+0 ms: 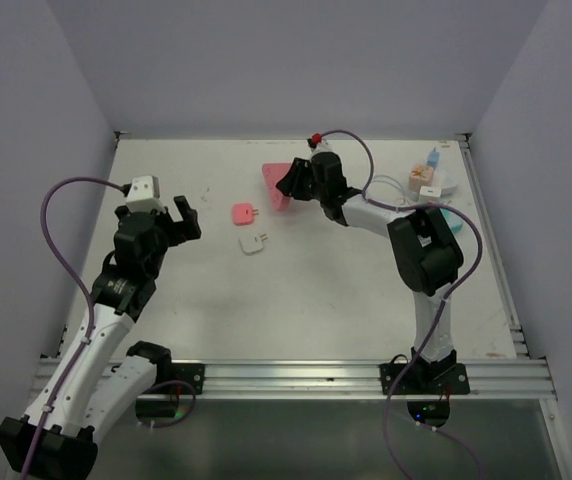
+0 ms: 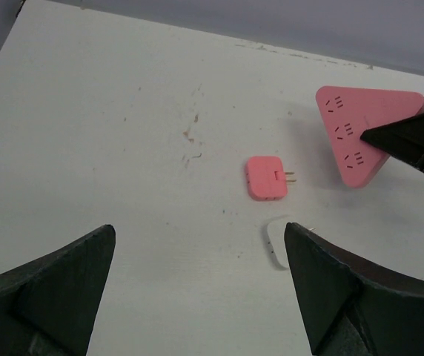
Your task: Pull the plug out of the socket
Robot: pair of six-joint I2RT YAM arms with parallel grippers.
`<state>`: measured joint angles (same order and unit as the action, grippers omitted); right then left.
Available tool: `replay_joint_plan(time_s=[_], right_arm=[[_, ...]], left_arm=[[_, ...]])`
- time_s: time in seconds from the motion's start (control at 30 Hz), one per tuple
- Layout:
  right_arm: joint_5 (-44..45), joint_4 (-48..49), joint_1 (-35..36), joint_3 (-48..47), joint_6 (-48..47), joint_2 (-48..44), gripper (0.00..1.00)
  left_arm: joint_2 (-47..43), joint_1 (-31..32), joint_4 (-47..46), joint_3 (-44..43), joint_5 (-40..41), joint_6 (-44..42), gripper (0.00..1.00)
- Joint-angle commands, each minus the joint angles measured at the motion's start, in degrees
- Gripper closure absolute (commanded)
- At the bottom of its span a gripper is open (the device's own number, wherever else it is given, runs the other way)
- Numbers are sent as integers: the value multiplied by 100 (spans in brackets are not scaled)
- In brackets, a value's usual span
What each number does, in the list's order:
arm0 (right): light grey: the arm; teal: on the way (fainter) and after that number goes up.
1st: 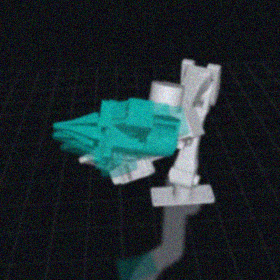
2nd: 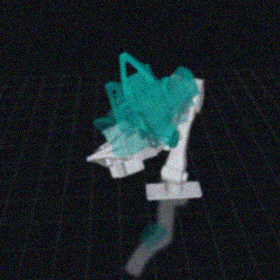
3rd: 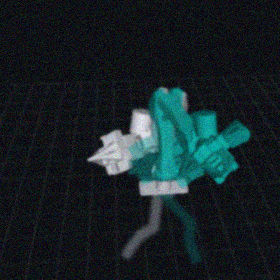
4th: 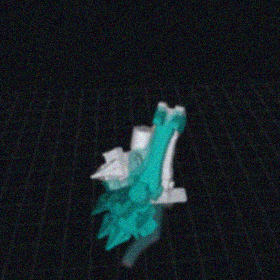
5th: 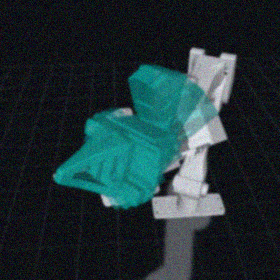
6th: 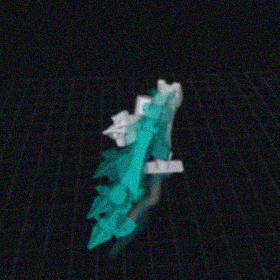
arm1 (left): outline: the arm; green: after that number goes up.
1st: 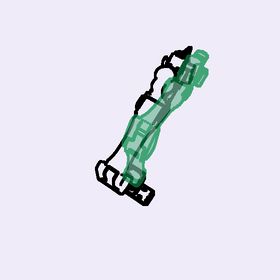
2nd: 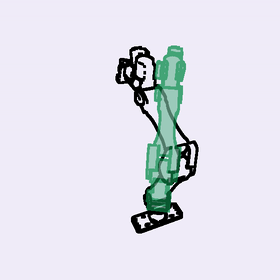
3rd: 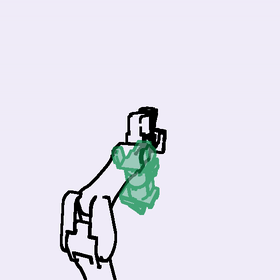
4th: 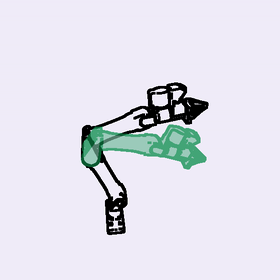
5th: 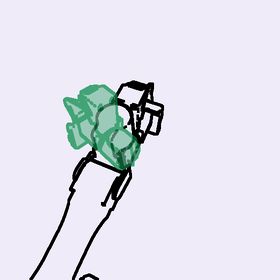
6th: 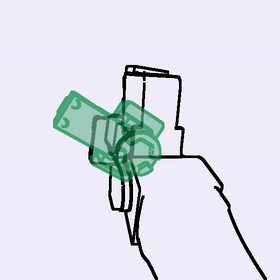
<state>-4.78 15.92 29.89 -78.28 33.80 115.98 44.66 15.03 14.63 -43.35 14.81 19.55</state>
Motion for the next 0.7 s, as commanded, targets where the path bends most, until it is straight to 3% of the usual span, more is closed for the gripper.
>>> replay_joint_plan(time_s=[0.0, 0.47, 0.67], right_arm=[[-454, 438, -141, -609, 293, 319, 100], [-1069, 482, -572, -2015, 979, 1883, 93], [-1175, 201, -721, -2472, 1084, 2279, 74]], left_arm=[[-37, -35, -233, 99, 321, -285, 0], [-98, -35, -277, 187, 198, -276, 0], [-90, -35, -277, 187, 198, -268, 0]])
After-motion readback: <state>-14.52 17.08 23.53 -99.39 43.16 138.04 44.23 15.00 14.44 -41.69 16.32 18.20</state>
